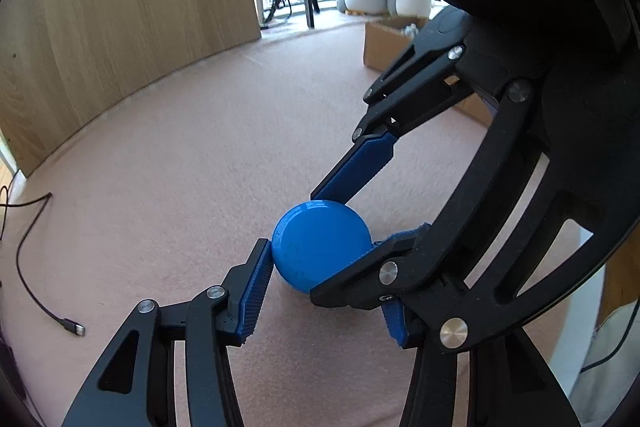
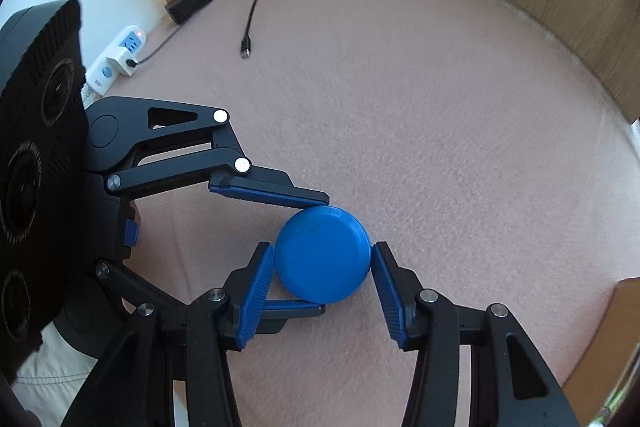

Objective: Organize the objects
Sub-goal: 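Close the right gripper on the blue case while the left gripper also clamps it, then carry the blue case with both grippers over the box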

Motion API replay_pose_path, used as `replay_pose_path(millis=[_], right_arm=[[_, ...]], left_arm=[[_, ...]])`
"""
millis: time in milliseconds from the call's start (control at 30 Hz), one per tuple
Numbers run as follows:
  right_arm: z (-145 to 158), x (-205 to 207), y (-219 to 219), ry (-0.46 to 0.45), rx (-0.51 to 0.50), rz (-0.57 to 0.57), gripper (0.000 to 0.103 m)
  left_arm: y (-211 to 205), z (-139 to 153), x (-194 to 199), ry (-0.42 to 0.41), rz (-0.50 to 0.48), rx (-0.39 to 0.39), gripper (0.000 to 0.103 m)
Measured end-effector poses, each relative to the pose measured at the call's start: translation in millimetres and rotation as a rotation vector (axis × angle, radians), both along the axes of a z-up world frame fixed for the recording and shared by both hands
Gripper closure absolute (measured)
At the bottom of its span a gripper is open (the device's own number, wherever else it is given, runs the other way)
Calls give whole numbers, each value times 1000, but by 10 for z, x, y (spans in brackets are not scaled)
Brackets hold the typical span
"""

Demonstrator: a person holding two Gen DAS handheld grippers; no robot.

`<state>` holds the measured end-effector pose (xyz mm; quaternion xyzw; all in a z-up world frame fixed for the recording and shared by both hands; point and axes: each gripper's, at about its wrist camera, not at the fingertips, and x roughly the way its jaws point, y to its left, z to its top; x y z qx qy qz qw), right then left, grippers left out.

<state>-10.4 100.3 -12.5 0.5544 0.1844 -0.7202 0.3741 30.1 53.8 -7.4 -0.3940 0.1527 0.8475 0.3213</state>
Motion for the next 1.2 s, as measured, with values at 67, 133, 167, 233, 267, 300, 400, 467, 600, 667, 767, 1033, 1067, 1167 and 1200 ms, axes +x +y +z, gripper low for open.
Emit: replay_pose_path(millis=[67,133,167,233,267,300,400,467,600,667,767,1033,1067,1167,1200], right_arm=[[136,24,38,21,-7,-1,57],[264,40,72,46,-10,-3,57],[319,53,53,64,-11,-7,57],[399,48,34,85,-12,-13,57],[447,47,32,96,-12,-16,57],[472,56,47,101,-10,-17,57],[490,63,38,113,-6,-21,57],[521,85,83,120,-4,-28,57],[564,110,186,135,-2,-53,57],[609,117,282,144,-5,-73,57],[679,114,466,160,-4,-115,57],[853,180,1180,198,5,-267,57],[879,204,1309,204,8,-296,57],[940,275,1655,216,17,-363,57],[959,301,1782,219,18,-388,57]], left_arm=[[54,103,-14,22,-3,-11,49],[86,234,0,48,-2,-13,49],[96,280,5,57,-2,-13,49],[118,370,20,78,-6,-9,49],[130,390,28,83,-9,-7,49],[141,421,37,90,-14,-8,49],[181,459,74,98,-24,-15,49],[225,480,69,103,-33,-14,49],[357,551,29,114,-62,-12,49],[458,591,18,122,-87,-12,49],[626,653,7,135,-124,-13,49],[1442,815,-24,169,-287,-2,50],[1540,827,-8,172,-305,-1,50],[1918,866,38,183,-379,7,50],[2021,875,52,185,-395,8,50]])
